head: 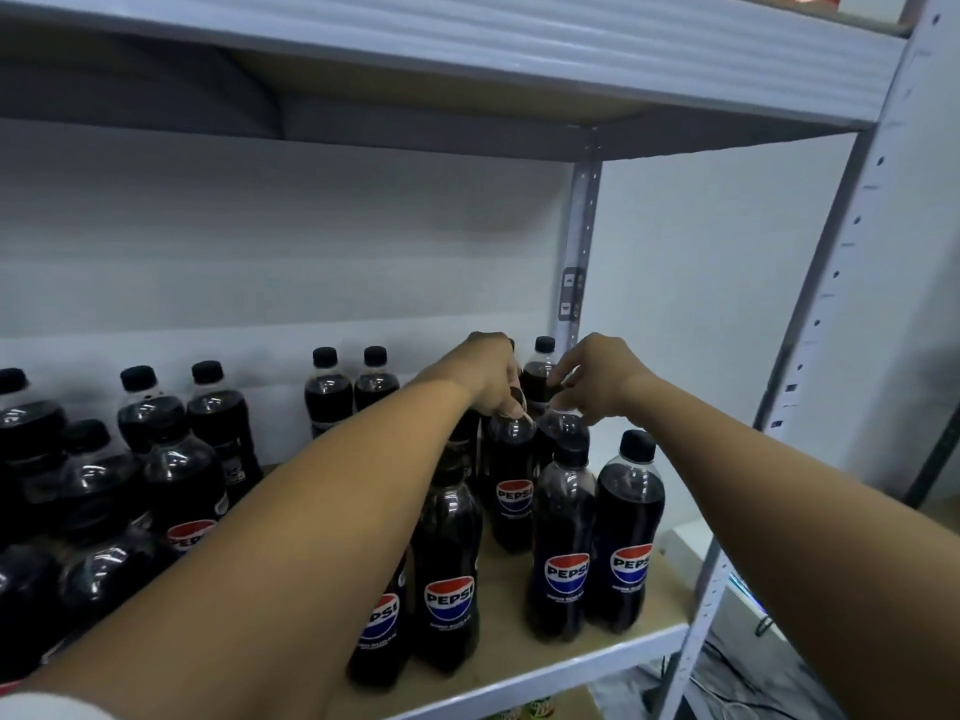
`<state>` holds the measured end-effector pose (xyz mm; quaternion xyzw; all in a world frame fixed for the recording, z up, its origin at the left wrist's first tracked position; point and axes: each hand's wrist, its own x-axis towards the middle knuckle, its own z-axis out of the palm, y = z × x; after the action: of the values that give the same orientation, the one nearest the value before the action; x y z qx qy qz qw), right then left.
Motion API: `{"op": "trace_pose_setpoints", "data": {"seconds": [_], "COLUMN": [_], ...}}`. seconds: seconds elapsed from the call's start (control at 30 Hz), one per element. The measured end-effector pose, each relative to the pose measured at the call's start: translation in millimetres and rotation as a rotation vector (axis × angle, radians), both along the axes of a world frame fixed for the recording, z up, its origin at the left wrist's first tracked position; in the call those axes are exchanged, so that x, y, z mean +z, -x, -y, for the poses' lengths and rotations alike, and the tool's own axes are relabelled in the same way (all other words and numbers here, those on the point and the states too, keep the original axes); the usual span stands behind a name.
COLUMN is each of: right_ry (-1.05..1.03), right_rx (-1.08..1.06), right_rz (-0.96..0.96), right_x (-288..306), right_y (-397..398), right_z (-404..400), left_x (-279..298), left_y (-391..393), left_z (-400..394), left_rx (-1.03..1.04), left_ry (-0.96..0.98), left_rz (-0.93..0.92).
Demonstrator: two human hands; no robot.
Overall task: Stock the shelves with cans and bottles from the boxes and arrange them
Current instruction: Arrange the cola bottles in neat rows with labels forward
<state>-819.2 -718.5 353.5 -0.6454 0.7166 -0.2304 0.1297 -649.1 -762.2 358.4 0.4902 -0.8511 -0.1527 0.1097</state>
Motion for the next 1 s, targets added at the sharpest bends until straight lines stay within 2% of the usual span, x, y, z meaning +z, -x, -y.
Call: {"op": "trace_pose_setpoints", "data": {"seconds": [0.73, 1.0], "right_ry": [0.036, 0.018], "right_rx": [0.198, 0.197], "right_rz": [0.138, 0.145], "right_x": [-17.3, -21.9], "right_y": [-123.8, -121.7], "right_z": [35.1, 41.2], "left_x": [3.4, -12.8], "left_y": [-143.5, -155.6], "left_z": [4.9, 3.1], "left_rx": [0.161, 0.155], "left_ry": [-0.02, -0.14], "left_rz": [0.018, -0.176]}}
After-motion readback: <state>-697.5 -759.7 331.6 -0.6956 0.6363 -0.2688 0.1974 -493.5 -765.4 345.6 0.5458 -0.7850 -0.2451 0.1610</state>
